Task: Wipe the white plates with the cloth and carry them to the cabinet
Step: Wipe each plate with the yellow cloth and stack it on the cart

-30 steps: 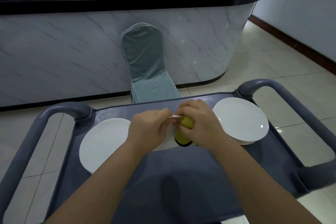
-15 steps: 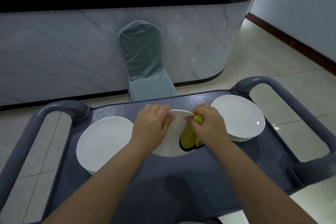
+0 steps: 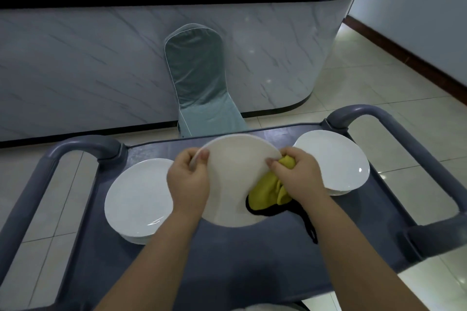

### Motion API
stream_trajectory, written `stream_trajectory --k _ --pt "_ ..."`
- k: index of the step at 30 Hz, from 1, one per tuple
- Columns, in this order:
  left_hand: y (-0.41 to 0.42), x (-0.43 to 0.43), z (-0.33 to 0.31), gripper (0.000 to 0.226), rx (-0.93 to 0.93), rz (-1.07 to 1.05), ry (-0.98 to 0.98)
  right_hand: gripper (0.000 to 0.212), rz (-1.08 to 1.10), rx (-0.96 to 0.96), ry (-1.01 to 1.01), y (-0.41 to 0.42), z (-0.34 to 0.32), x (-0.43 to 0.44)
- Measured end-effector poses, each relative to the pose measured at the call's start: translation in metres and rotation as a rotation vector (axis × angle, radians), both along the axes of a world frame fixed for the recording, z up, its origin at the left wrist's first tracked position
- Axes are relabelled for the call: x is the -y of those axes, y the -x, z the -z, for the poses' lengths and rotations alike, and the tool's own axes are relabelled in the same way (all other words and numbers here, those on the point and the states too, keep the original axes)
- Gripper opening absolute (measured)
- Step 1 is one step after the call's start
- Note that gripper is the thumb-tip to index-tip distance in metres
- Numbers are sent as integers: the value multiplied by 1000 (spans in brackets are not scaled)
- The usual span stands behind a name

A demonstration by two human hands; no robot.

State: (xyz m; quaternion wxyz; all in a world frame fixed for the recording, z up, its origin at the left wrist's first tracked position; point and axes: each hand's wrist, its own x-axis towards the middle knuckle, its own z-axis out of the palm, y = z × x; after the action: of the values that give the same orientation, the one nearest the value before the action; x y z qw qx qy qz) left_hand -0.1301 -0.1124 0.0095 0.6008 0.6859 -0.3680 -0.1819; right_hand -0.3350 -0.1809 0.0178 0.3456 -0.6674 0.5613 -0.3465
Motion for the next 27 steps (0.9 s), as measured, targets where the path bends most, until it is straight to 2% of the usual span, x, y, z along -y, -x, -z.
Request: stream_trajectory --k 2,3,5,6,8,11,13,17,19,20,21,23,25,27 --pt "3 -6 11 11 299 108 -45 14 -2 -38 -2 -4 12 -7" --pt "5 -5 10 6 496 180 -36 14 -39 -88 55 -6 11 -8" --pt "14 8 -3 13 835 341 13 12 -178 -244 248 -13 0 -7" --pt "20 14 -14 12 923 401 28 10 -239 -307 336 -18 -9 -6" --pt "25 24 -36 12 985 434 61 9 -272 -360 449 -25 -28 -2" --pt "14 36 -60 12 1029 375 195 13 -240 -269 514 -28 -55 4" --pt "1 40 -63 10 909 292 242 11 -221 -127 469 -24 -63 7" --pt "-14 30 -29 10 109 30 116 11 -72 72 133 -3 -40 7" --pt "-4 16 5 14 -107 -2 10 14 -3 24 55 3 -16 4" --pt "3 10 19 15 -106 35 -47 15 16 -26 49 4 -5 2" --pt "8 6 29 13 -19 97 -92 14 14 -70 58 4 2 -1" --pt "13 6 32 10 385 247 -123 15 -65 -194 156 0 6 -3" --pt "16 20 14 17 785 376 -5 14 -197 -364 347 -9 -5 0" --pt "21 30 -13 28 896 447 117 12 -253 -411 492 -17 -24 4"
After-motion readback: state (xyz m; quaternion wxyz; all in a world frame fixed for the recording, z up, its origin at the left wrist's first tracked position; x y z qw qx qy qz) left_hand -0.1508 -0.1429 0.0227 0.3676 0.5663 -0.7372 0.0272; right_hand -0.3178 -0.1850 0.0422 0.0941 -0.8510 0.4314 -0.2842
